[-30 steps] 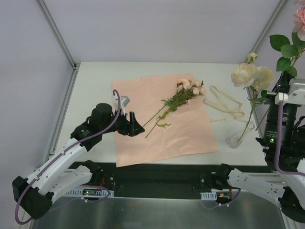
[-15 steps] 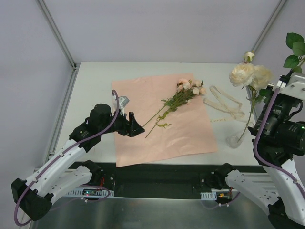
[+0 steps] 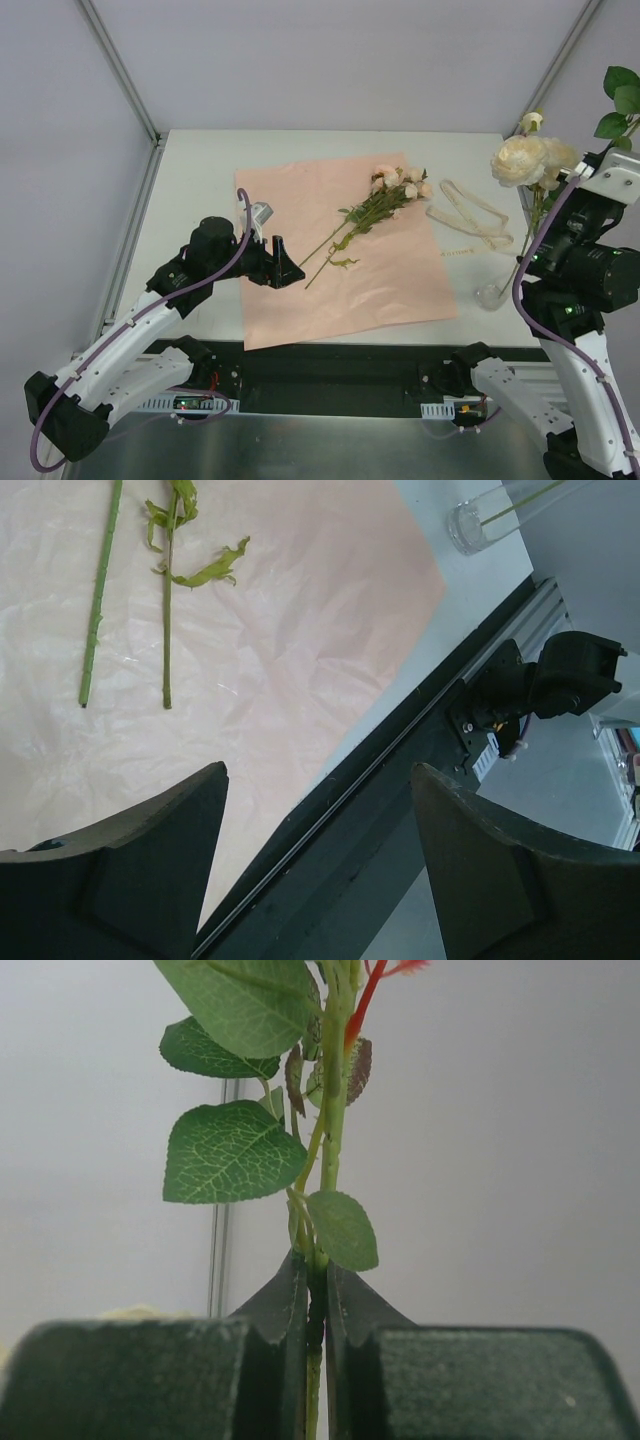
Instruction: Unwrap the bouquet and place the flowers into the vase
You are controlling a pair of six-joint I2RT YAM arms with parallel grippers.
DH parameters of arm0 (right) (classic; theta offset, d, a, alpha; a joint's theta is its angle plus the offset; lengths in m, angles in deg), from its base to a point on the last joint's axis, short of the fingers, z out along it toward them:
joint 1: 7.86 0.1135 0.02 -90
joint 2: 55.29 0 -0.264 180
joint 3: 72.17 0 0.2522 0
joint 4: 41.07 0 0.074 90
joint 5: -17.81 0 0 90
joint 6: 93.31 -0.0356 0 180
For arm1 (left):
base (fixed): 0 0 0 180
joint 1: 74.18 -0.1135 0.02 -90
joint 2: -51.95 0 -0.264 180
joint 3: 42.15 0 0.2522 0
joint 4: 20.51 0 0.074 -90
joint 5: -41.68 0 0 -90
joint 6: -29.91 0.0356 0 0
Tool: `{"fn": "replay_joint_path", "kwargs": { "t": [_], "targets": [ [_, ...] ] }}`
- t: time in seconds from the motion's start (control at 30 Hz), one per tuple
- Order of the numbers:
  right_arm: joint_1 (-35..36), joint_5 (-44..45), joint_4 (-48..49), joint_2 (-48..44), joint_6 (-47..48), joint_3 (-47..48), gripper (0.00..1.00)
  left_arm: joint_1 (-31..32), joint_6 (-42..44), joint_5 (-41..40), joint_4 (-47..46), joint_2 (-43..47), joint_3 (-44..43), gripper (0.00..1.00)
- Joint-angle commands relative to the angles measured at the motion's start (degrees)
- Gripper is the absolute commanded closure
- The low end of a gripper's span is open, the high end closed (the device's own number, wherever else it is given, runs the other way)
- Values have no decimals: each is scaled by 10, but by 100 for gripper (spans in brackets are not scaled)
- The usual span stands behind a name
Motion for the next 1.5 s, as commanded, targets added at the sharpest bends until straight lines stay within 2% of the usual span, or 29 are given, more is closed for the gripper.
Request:
{"fn": "replay_joint_path", "kwargs": {
  "t": [0.0,0.3,0.53,0.97,1.47],
  "targets": [
    [-24,-32,19,-11,-38,-9,100,-3,5,15,-14,-2,-15,26],
    [-49,-46,19,-39,-78,-55,100,-3,5,18,-15,1,-16,27],
    [-58,-61,24,-100,-95,-137,100,-3,3,18,-15,-2,-16,26],
    [-67,-67,26,-174,-134,-254,93,-3,0,20,-15,2,-16,26],
    [-94,-10,23,-225,-201,-349,85,-3,2,21,-14,11,-10,26]
  ]
}}
